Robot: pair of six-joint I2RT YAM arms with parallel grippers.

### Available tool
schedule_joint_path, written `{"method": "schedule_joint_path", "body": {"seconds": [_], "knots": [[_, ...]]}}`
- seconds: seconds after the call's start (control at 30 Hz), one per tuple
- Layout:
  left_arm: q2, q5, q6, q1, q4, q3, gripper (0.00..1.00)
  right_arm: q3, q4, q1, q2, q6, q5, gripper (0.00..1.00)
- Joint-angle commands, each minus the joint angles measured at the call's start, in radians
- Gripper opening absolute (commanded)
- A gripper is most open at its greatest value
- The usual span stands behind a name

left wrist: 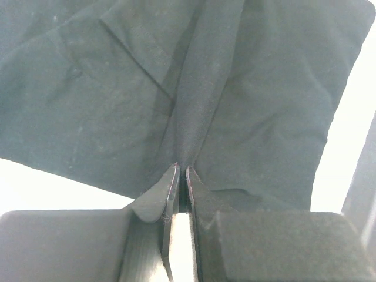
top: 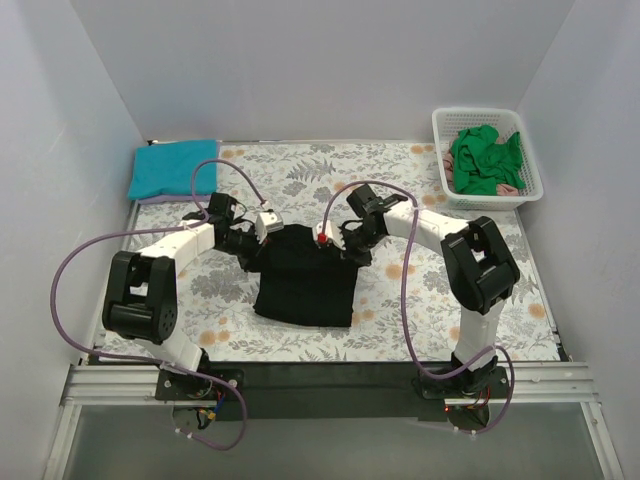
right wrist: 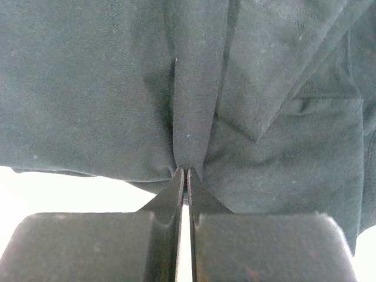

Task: Fold and stack the t-shirts
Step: Fold the tshirt

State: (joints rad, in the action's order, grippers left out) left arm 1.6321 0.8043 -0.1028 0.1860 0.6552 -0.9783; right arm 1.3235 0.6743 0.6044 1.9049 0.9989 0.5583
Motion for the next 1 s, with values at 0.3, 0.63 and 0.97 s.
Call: {"method": "schedule_joint_path", "body": {"seconds": [0.3, 0.63, 0.97], "knots": [[-0.072, 0.013, 0.060, 0.030, -0.023, -0.054, 0.30, 0.014, -0.021, 0.003, -0.058, -0.127, 0.017, 0.30], [-0.189, 0.125, -0.064, 0.121, -0.169, 0.020, 0.64, 0.334, 0.011, -0.103, 0.018, -0.530, 0.345, 0.53], [-0.034, 0.056, -0.139, 0.222, -0.261, -0.003, 0.82, 0.448, -0.206, -0.101, 0.273, -0.914, 0.422, 0.52]]}}
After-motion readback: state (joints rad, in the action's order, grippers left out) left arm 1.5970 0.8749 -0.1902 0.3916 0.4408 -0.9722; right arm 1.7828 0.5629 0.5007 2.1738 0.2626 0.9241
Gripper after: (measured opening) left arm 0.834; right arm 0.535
